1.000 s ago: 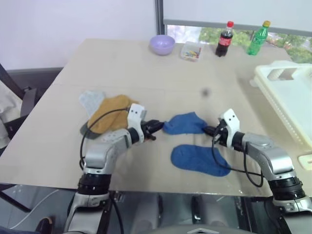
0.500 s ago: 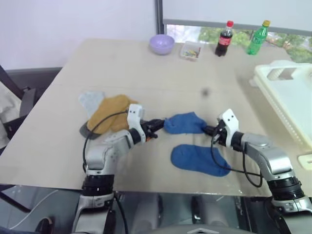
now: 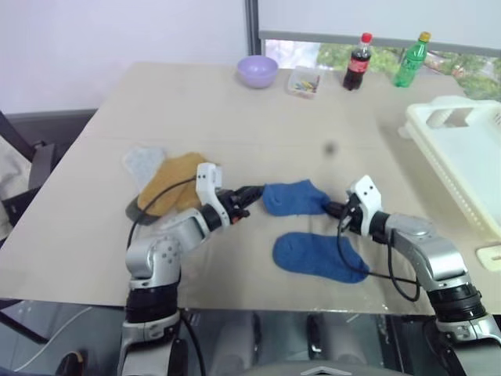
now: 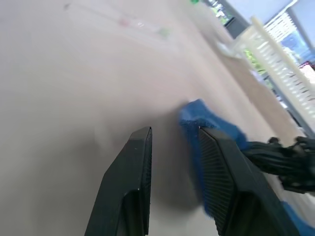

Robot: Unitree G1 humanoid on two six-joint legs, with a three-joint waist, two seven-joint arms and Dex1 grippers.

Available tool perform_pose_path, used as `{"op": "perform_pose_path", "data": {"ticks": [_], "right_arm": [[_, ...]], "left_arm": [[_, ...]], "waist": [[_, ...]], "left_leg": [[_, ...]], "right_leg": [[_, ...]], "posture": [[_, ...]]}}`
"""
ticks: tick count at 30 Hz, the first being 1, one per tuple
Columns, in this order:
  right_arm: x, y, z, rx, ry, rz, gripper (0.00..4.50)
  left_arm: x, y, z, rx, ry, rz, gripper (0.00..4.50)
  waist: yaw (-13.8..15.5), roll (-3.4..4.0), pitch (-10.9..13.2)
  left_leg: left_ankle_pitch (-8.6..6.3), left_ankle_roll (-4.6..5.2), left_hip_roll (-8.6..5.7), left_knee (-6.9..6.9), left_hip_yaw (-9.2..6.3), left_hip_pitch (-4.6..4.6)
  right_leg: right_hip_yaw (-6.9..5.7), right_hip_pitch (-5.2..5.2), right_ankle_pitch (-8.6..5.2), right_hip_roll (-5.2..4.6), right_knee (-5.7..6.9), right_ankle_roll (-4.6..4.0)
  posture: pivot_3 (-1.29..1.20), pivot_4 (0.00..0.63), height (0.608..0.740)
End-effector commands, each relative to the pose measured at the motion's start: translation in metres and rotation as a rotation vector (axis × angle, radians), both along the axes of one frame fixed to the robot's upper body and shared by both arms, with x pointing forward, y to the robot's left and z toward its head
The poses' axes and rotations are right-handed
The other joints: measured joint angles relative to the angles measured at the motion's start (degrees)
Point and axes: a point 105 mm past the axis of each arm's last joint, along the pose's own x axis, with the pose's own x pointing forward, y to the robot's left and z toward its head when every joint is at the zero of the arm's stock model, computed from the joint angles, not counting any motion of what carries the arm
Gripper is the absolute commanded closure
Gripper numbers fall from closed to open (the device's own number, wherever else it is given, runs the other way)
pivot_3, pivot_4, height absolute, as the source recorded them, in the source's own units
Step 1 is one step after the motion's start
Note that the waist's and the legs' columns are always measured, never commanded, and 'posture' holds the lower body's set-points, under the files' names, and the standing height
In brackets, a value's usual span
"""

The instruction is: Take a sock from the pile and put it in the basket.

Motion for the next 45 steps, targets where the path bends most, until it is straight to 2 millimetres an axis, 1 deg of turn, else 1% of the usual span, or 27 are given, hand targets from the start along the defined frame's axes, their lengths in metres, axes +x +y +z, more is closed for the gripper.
{"op": "perform_pose_path", "data": {"ticks": [1,5,9,11,13,15,17,21,26,28,30,31,33,36,38,41,45], "right_arm": [[-0.001,0.0,-0.007,-0.015,0.021,0.003,4.5],[-0.001,0.002,-0.007,-0.015,0.021,0.009,4.5],[-0.001,0.004,-0.006,-0.011,0.016,0.023,4.5],[-0.001,0.005,-0.006,-0.01,0.017,0.025,4.5],[0.0,0.004,-0.006,-0.012,0.017,0.026,4.5],[0.0,0.004,-0.007,-0.013,0.017,0.026,4.5],[0.0,0.004,-0.007,-0.015,0.016,0.025,4.5],[0.001,0.004,-0.007,-0.016,0.016,0.023,4.5],[0.0,0.004,-0.008,-0.017,0.018,0.023,4.5],[0.0,0.004,-0.007,-0.017,0.018,0.022,4.5],[0.0,0.004,-0.007,-0.017,0.017,0.02,4.5],[0.0,0.004,-0.007,-0.017,0.016,0.019,4.5],[0.0,0.003,-0.007,-0.018,0.015,0.018,4.5],[0.0,0.003,-0.005,-0.013,0.009,0.022,4.5],[-0.005,0.006,-0.002,0.009,0.018,0.048,4.5],[-0.013,0.01,0.006,0.037,0.018,0.09,4.5],[-0.022,0.009,0.022,0.07,0.0,0.097,4.5]], "left_arm": [[-0.006,0.0,0.022,-0.054,-0.081,-0.008,2.88],[-0.006,0.001,0.024,-0.06,-0.089,0.0,2.88],[-0.002,0.006,0.021,-0.032,-0.085,0.024,2.88],[-0.006,0.005,0.012,0.046,-0.082,-0.002,2.88],[-0.011,0.003,-0.004,0.183,-0.078,-0.038,2.88],[-0.012,0.003,-0.016,0.265,-0.076,-0.047,2.88],[-0.012,0.004,-0.021,0.299,-0.079,-0.038,2.88],[-0.008,0.007,-0.024,0.344,-0.09,-0.025,2.88],[-0.007,0.009,-0.041,0.465,-0.09,-0.036,2.88],[-0.008,0.008,-0.044,0.481,-0.089,-0.046,2.88],[-0.008,0.008,-0.045,0.469,-0.086,-0.04,3.42],[-0.009,0.008,-0.045,0.466,-0.085,-0.041,3.55],[-0.009,0.009,-0.045,0.469,-0.083,-0.039,4.46],[-0.008,0.01,-0.046,0.473,-0.085,-0.037,4.46],[-0.007,0.008,-0.044,0.469,-0.103,-0.042,4.46],[-0.01,-0.003,-0.032,0.403,-0.159,-0.074,4.46],[-0.011,-0.005,-0.017,0.309,-0.185,-0.067,4.46]], "waist": [[-0.1,0.0,0.0],[-0.3,-0.01,0.0],[-0.4,-0.01,0.0],[-0.5,-0.01,0.0],[-0.6,0.0,0.0],[-0.6,0.0,0.0],[-0.6,-0.02,0.0],[-0.6,-0.02,0.0],[-0.5,-0.01,0.0],[-0.5,-0.01,0.0],[-0.5,0.0,0.0],[-0.5,0.0,0.0],[-0.5,0.0,0.0],[-0.5,0.0,0.0],[-0.5,0.0,0.0],[-0.5,0.0,0.0],[-0.4,-0.01,0.0]], "left_leg": [[0.0,0.0,0.0,0.0,0.0,0.0],[0.0,0.0,0.0,0.0,-0.02,0.0],[0.0,0.0,0.0,0.0,-0.01,0.0],[0.0,0.0,0.0,0.0,-0.02,0.0],[0.0,0.0,0.0,-0.03,-0.01,0.01],[0.0,0.0,0.0,-0.07,0.01,0.02],[0.0,0.0,0.0,-0.07,0.02,0.0],[0.0,0.0,0.0,-0.07,0.01,0.01],[0.0,-0.01,0.01,-0.08,0.03,0.01],[0.0,0.0,0.01,-0.08,0.03,0.01],[0.0,0.0,0.01,-0.08,0.02,0.02],[0.0,0.0,0.01,-0.08,0.02,0.03],[0.0,0.0,0.01,-0.08,0.01,0.02],[0.0,0.0,0.01,-0.08,0.01,0.02],[0.0,0.0,0.01,-0.08,0.01,0.02],[0.0,0.0,0.01,-0.08,0.01,0.01],[0.0,-0.01,-0.01,-0.17,-0.01,-0.08]], "right_leg": [[0.0,0.0,0.0,0.0,0.0,0.0],[-0.01,0.0,0.0,0.0,0.0,0.0],[-0.01,0.0,0.0,0.0,-0.01,0.0],[-0.01,0.0,0.0,0.01,-0.01,0.0],[0.0,-0.01,-0.01,0.01,-0.01,0.0],[0.01,-0.02,-0.01,0.01,-0.02,-0.01],[0.02,-0.04,0.0,0.0,-0.03,-0.01],[0.02,-0.06,0.0,-0.02,-0.03,-0.01],[0.02,-0.06,0.0,-0.02,-0.03,-0.01],[0.02,-0.05,0.0,-0.02,-0.03,-0.01],[0.02,-0.05,0.0,-0.03,-0.03,-0.01],[0.02,-0.05,0.0,-0.03,-0.02,-0.01],[0.01,-0.06,-0.01,-0.02,-0.02,-0.01],[0.02,-0.05,-0.01,-0.04,-0.03,-0.01],[0.02,-0.06,0.0,-0.04,-0.03,-0.01],[0.01,-0.06,-0.01,-0.03,-0.03,-0.01],[0.01,-0.13,-0.01,-0.08,-0.09,-0.02]], "posture": [[0.0,0.15,0.73],[0.0,0.15,0.73],[0.0,0.15,0.73],[0.0,0.15,0.73],[0.0,0.15,0.73],[0.0,0.15,0.73],[0.0,0.15,0.73],[0.0,0.15,0.73],[0.0,0.15,0.73],[0.0,0.15,0.73],[0.0,0.15,0.73],[0.0,0.15,0.73],[0.0,0.15,0.73],[0.0,0.15,0.73],[0.0,0.15,0.73],[0.0,0.15,0.73],[0.0,0.15,0.73]]}}
